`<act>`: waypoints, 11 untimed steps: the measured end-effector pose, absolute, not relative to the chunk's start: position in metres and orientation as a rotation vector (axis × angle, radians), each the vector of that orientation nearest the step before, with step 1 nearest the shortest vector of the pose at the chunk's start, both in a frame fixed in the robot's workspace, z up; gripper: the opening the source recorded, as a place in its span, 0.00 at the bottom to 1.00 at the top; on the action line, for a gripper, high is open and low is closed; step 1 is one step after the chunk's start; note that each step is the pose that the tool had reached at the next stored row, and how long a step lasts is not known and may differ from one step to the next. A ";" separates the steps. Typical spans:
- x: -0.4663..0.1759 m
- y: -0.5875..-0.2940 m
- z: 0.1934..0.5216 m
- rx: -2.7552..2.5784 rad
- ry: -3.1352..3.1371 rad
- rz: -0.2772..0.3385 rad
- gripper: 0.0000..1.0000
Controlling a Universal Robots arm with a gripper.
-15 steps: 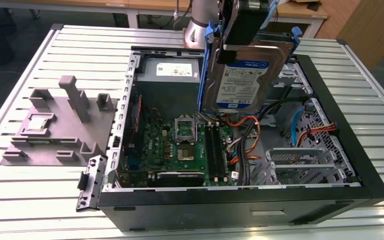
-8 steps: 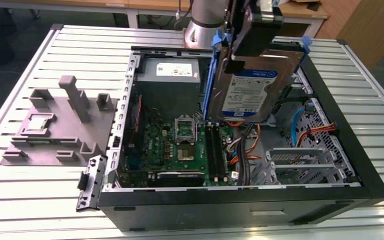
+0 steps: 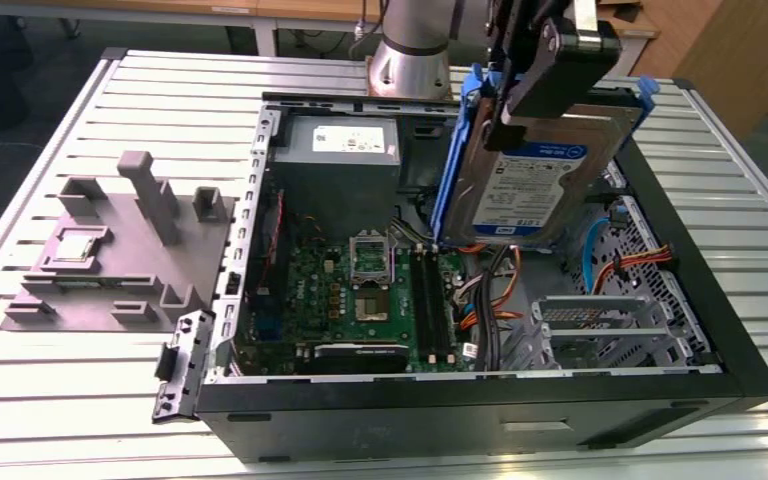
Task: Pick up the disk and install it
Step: 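Insert the disk into the insertion slot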
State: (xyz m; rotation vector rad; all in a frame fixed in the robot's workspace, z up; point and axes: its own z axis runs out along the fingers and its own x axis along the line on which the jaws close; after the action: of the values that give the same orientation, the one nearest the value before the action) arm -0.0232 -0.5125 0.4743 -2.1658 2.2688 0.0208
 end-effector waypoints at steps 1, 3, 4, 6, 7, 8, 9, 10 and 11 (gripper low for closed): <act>-0.023 -0.515 0.474 -2.166 2.269 0.021 0.36; -0.023 -0.520 0.474 -2.166 2.269 0.021 0.36; -0.023 -0.523 0.473 -2.166 2.269 0.021 0.36; -0.023 -0.529 0.473 -2.166 2.269 0.021 0.36; -0.022 -0.531 0.473 -2.166 2.269 0.021 0.36; -0.021 -0.532 0.473 -2.165 2.269 0.021 0.36; -0.018 -0.533 0.472 -2.165 2.269 0.021 0.36; -0.015 -0.534 0.472 -2.166 2.269 0.021 0.36; -0.012 -0.534 0.472 -2.165 2.269 0.021 0.36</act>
State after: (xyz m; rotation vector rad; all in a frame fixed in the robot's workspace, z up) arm -0.0115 -0.5338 0.4719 -2.1655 2.2686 0.0211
